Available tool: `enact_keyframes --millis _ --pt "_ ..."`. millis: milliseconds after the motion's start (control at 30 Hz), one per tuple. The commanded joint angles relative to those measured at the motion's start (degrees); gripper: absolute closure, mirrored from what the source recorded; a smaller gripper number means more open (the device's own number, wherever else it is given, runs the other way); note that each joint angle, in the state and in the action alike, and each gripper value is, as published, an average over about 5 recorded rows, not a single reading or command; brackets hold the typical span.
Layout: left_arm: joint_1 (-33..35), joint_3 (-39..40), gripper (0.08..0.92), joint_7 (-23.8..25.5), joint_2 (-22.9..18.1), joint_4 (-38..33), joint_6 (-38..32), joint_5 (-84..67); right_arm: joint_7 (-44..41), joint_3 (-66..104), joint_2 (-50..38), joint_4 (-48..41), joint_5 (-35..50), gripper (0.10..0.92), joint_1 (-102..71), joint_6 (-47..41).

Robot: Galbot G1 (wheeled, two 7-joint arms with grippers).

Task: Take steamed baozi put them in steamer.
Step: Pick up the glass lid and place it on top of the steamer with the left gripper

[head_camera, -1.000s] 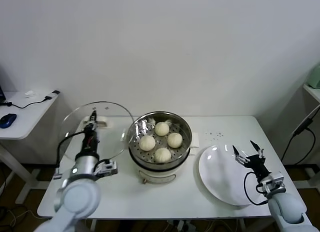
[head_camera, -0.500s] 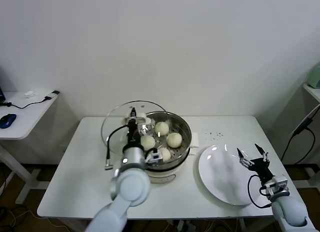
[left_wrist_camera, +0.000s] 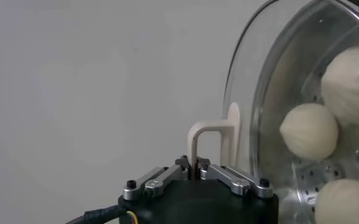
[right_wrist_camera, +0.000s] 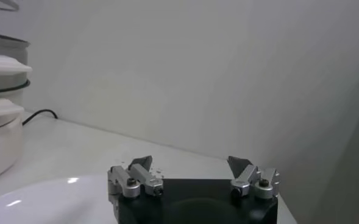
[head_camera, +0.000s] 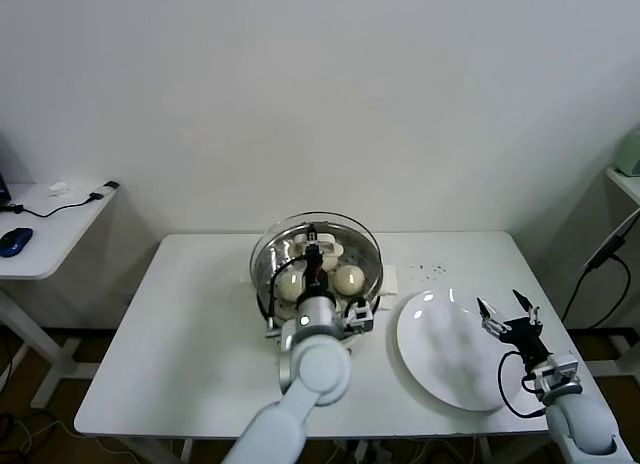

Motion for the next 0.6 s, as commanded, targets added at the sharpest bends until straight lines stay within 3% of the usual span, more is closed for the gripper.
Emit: enact_keyframes --millis 33,600 --pt "-0.5 1.0 0.853 -1.5 -3.2 5.5 2.8 0.9 -0.1 0.3 0.0 -0.2 -0.1 0.203 0.0 0.1" --pt "-0.3 -0.3 0.853 -3.1 -3.1 7.3 2.8 0.0 -0.2 0.5 0.1 -0.5 -0.3 0.203 0.2 0.2"
